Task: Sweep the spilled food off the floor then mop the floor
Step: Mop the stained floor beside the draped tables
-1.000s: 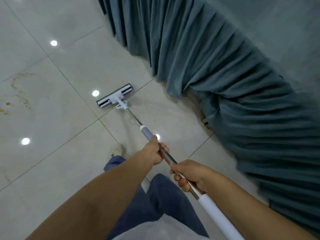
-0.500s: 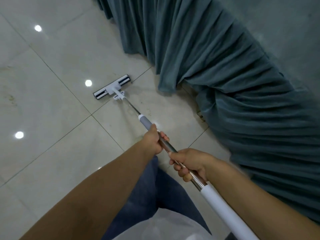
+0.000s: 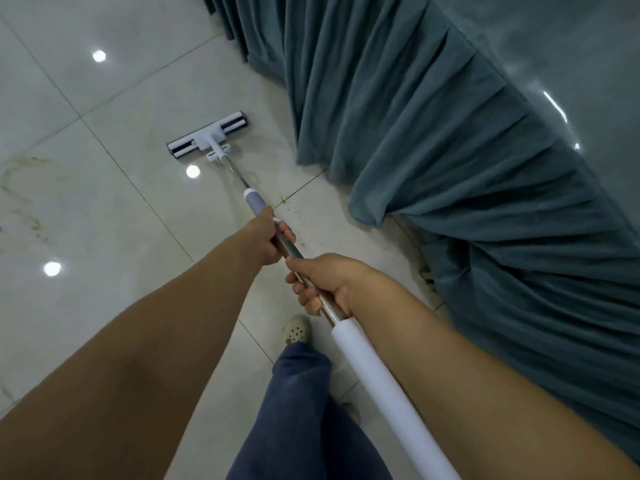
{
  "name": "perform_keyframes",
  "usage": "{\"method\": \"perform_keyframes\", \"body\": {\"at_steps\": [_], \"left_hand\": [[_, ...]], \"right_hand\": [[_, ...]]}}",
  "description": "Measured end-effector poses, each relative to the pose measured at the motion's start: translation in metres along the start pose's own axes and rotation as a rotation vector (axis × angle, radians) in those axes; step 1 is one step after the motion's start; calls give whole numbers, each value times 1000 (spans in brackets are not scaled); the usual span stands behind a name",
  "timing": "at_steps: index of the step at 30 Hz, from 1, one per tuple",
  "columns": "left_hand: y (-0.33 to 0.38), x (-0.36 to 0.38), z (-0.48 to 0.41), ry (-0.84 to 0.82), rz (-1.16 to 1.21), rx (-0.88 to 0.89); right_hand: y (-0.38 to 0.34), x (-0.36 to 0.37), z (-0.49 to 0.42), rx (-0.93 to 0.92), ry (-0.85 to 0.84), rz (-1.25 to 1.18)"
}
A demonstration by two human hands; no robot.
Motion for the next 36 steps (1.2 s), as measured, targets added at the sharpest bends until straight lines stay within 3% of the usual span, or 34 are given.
{"method": "perform_keyframes", "body": {"at_steps": [15, 30, 36], "left_hand": [[-126, 43, 20, 15, -22, -48], [-493, 166, 101, -81, 29, -69], [-600, 197, 155, -97, 45, -112]], "right_hand": [[97, -95, 28, -5, -10, -60], [366, -355, 136, -49, 101, 105], [449, -419, 188, -13, 120, 148]]}}
Point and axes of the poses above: each hand's wrist, its own z-axis away from the middle knuckle, its own x-axis out of the palm, y = z × x, the point moved 5 cm from there along -z, towards the middle knuckle, and after that the axes turned 11 degrees about -z, right-handed, at the moved point
